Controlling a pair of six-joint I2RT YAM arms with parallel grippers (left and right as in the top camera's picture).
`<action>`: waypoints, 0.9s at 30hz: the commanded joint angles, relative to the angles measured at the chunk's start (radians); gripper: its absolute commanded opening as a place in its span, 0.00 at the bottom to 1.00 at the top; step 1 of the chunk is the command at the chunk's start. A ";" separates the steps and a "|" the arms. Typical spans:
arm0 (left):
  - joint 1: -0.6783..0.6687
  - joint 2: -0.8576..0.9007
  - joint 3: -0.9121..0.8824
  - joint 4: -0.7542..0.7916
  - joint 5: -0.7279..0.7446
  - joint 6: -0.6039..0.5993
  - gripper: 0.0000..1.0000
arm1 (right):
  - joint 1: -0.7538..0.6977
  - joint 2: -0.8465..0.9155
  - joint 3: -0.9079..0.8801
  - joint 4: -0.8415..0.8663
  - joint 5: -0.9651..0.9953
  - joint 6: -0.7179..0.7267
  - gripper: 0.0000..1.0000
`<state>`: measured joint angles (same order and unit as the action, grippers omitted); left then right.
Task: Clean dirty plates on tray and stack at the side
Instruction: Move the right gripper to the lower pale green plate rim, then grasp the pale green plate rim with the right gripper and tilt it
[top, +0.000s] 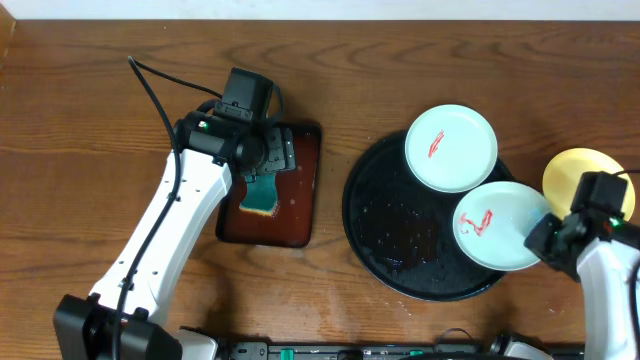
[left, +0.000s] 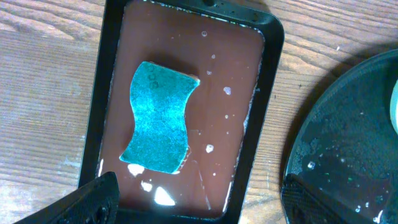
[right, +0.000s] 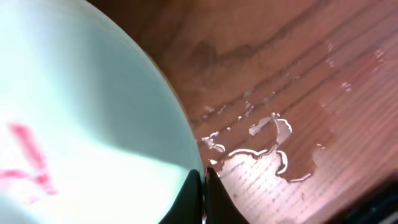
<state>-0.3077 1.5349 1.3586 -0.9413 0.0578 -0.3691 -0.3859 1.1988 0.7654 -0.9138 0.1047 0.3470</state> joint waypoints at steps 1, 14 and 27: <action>0.005 -0.011 0.002 -0.003 0.002 0.002 0.84 | 0.043 -0.111 0.067 -0.005 -0.098 -0.034 0.01; 0.005 -0.011 0.002 -0.003 0.003 0.003 0.84 | 0.403 -0.050 -0.039 0.150 -0.252 0.015 0.01; 0.005 -0.011 0.002 -0.003 0.002 0.002 0.84 | 0.457 0.048 0.009 0.216 -0.277 -0.077 0.08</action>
<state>-0.3077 1.5349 1.3586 -0.9413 0.0582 -0.3691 0.1043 1.3003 0.7143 -0.6697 -0.1810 0.3008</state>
